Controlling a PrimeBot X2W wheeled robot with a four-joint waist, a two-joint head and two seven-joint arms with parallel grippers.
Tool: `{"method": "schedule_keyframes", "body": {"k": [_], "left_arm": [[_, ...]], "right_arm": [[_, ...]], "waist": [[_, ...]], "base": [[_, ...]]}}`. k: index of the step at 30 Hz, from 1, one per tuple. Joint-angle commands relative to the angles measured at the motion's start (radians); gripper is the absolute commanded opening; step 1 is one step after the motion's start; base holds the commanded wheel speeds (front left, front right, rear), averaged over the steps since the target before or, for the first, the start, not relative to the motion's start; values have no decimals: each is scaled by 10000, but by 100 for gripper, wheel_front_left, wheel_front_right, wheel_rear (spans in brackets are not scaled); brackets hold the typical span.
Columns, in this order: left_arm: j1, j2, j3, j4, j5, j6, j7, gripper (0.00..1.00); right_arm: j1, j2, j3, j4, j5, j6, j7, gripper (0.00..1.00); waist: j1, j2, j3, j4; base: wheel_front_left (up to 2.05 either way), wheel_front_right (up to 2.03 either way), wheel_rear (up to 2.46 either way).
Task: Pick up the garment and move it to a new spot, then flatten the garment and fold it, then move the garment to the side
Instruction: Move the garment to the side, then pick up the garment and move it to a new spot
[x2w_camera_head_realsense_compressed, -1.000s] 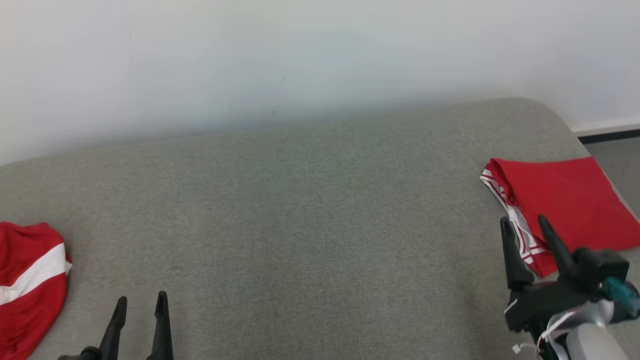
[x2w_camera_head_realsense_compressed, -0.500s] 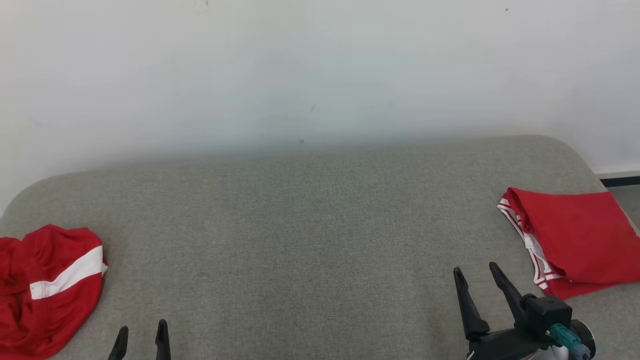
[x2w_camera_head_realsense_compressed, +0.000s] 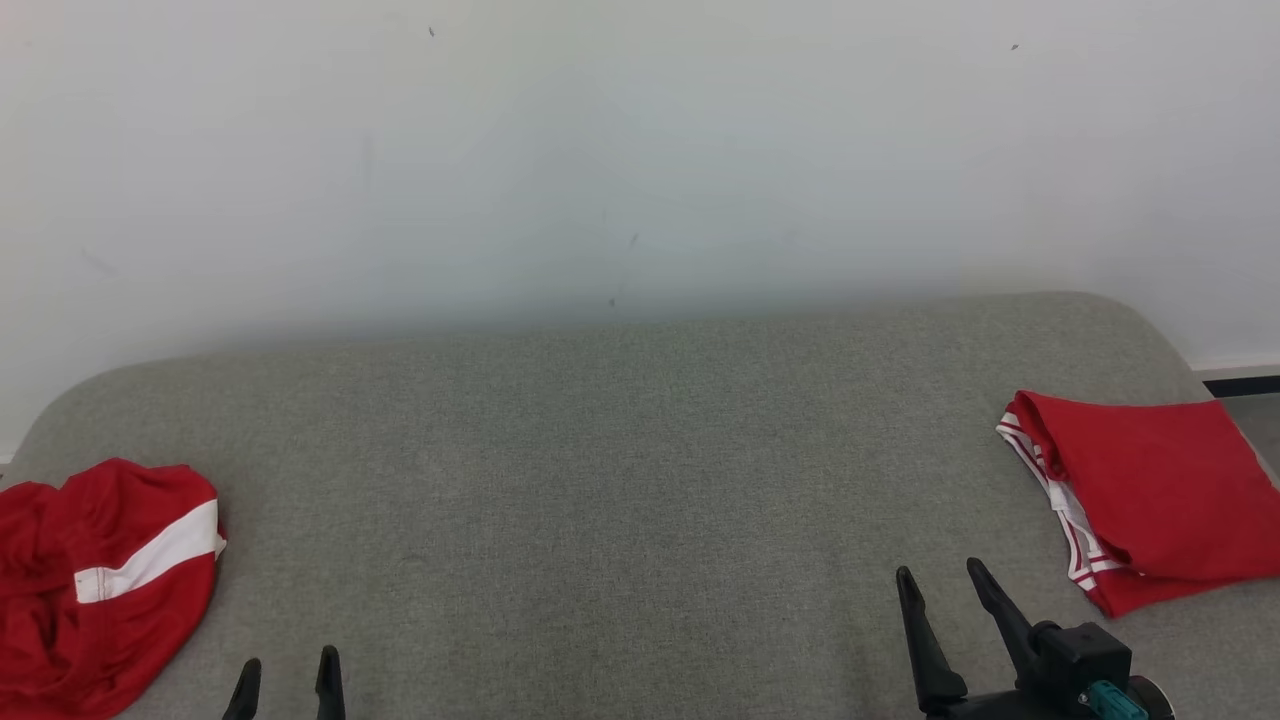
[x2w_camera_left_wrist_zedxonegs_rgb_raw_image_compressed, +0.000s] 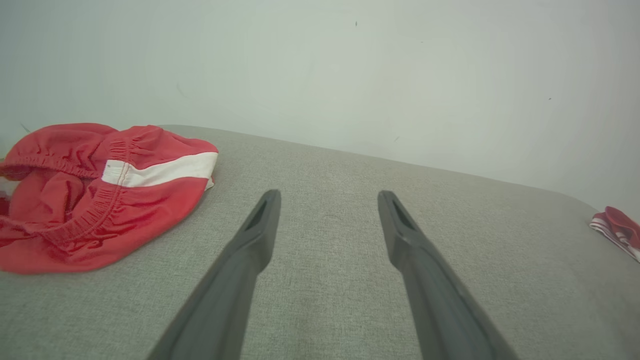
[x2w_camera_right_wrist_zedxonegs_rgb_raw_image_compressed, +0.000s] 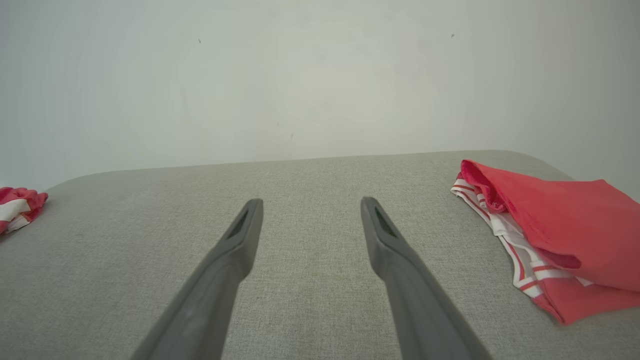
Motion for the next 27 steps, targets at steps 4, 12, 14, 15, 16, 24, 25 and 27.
{"method": "schedule_keyframes", "body": {"k": [4,12,14,15,16,24,25,27], "left_arm": [[-25,-6,-73,-59,59,69,-2,100],[45,-6,-185,-133,62,129,-2,100],[63,-6,-194,-141,59,139,-2,100],[67,-5,-195,-145,64,145,-2,100],[66,-5,-199,-145,67,157,-2,100],[-269,-2,-243,-128,247,136,-2,100],[-275,0,-197,-142,291,124,-2,100],[-284,23,-122,-145,362,118,-2,100]], "right_arm": [[-61,5,-59,-79,-149,-24,47,100],[-109,78,-224,-143,-314,-24,72,100],[-80,96,-270,-187,-333,-24,78,100],[-58,105,-289,-213,-358,-24,77,100],[-26,115,-319,-229,-366,-24,95,100],[104,191,-431,-271,-280,-24,96,100],[108,210,-376,-267,-275,-24,80,100],[120,233,-314,-231,-236,-24,57,100]], "waist": [[1,0,22,-11],[1,0,74,38],[1,0,83,56],[1,0,84,70],[1,0,82,94],[1,0,83,840],[1,0,77,988],[1,0,65,1334]], "base": [[0,0,0],[0,0,0],[0,0,0],[0,0,0],[0,0,0],[0,0,0],[0,0,0],[0,0,0]]}}
